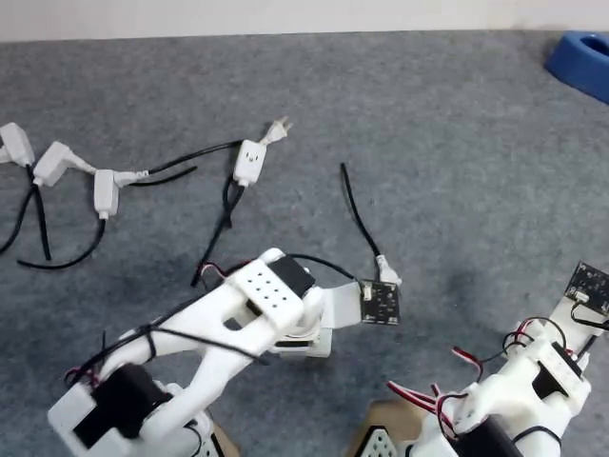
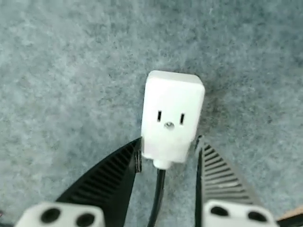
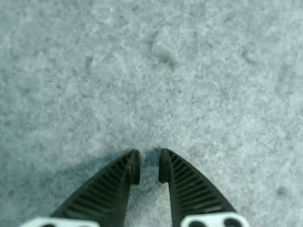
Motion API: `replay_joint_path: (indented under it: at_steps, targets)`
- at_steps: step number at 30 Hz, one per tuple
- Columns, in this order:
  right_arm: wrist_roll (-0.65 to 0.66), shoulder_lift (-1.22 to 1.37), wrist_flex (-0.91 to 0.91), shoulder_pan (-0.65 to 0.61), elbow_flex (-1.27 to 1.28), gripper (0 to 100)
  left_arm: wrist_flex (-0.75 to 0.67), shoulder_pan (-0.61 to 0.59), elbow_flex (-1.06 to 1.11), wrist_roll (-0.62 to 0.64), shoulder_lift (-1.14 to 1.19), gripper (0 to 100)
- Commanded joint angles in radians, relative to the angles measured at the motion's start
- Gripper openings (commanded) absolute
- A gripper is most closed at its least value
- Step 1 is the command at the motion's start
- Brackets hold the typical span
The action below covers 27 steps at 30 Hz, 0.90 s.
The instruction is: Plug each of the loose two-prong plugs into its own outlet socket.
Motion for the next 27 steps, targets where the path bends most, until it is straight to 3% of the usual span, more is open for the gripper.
replay_joint_path:
  at_steps: [1,7,15,27]
  targets:
    - [0.011,-0.027,-0.005,0.018,-0.012,9.1,-0.048,0.007,-0.008,0.008,0.044,20]
    - [0.011,-0.027,-0.005,0.018,-0.012,9.1,-0.008,0.007,-0.107,0.005,0.079,20]
    - [0.011,-0.027,-0.005,0.018,-0.012,9.1,0.195,0.004,-0.272,-0.144,0.12,12]
    - [0.012,-0.027,-0.005,0.018,-0.012,9.1,0.195,-0.058,-0.455,-0.146,0.338,12]
